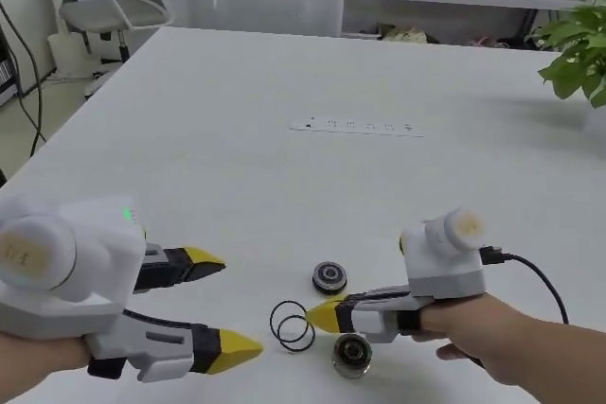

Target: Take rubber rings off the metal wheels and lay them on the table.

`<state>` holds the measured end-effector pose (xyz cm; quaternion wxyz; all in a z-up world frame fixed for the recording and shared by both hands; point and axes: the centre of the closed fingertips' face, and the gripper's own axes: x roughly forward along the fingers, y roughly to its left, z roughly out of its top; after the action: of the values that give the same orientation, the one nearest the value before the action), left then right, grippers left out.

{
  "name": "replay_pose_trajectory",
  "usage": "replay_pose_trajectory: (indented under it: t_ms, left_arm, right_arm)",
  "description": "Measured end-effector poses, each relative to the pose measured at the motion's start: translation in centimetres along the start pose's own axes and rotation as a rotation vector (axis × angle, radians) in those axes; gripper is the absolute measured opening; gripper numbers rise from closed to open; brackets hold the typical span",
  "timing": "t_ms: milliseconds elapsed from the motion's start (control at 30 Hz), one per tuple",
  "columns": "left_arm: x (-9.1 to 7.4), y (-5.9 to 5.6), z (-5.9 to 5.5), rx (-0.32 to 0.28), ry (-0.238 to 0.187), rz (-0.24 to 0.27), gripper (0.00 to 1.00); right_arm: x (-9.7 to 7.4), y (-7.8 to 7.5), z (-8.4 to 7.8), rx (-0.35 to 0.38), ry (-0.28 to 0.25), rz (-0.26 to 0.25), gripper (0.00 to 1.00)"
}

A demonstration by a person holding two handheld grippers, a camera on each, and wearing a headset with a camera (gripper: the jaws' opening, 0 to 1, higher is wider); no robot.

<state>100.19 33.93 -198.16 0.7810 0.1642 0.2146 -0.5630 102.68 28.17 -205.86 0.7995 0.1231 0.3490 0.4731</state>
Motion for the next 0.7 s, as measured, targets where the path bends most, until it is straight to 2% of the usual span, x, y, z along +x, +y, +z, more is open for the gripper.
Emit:
replay_pose_trajectory:
  t_ms: [267,700]
  left_arm:
    - [-0.14,0.05,0.0,-0.002,0.001,0.004,0.55]
    - [-0.31,0.1,-0.03,-0.004,0.004,0.01,0.55]
  right_arm:
    - [0.34,-0.63,-0.5,-0.015,0.012,-0.032,0.0]
    - [0.21,-0.83,-0.45,-0.07,0.015,-0.051,0.02]
